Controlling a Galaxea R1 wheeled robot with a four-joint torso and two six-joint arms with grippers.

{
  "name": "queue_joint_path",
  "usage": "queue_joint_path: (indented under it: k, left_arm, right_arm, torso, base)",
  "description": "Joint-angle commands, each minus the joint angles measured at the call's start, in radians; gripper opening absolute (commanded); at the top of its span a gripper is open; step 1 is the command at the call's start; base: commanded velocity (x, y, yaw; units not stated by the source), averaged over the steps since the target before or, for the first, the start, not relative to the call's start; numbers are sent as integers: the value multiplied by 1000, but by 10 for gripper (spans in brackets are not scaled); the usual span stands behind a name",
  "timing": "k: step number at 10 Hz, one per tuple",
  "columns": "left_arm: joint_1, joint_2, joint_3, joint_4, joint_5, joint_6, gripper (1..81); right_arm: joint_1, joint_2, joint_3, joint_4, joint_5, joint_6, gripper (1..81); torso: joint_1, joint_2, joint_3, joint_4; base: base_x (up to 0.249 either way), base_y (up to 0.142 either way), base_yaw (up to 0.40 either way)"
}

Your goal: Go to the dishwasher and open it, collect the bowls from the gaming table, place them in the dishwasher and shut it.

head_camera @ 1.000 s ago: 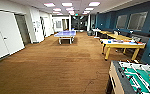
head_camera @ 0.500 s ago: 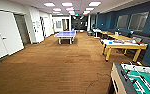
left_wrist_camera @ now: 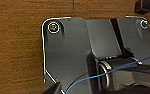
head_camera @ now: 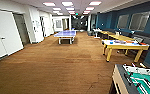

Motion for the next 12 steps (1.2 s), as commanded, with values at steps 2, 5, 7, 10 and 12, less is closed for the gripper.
queue_joint_path:
  k: [2,5,7,10,12]
  left_arm:
    - [-55,-8,-1,-8,54,-3,811]
    - [-55,-8,-1,-8,54,-3,811]
    - [-55,-7,-1,-8,54,-3,811]
    - [-55,-8,-1,-8,54,-3,811]
    - [-55,-8,-1,-8,54,-3,811]
  right_arm:
    - [51,10,5,-7,-50,-2,811]
    - [50,10,5,-5,-50,-2,811]
    - [48,10,2,-5,-50,-2,811]
    - [48,10,5,-7,-49,-2,811]
    - [47,10,5,-5,-49,-2,811]
  torso:
    - [-2,-1,0,0]
    - [0,1,0,0]
    - [-1,0,0,0]
    - [-2,0,0,0]
    - [-2,0,0,0]
  base:
    - [125,0,0]
    - [125,0,0]
    - [125,0,0]
    - [125,0,0]
    - [125,0,0]
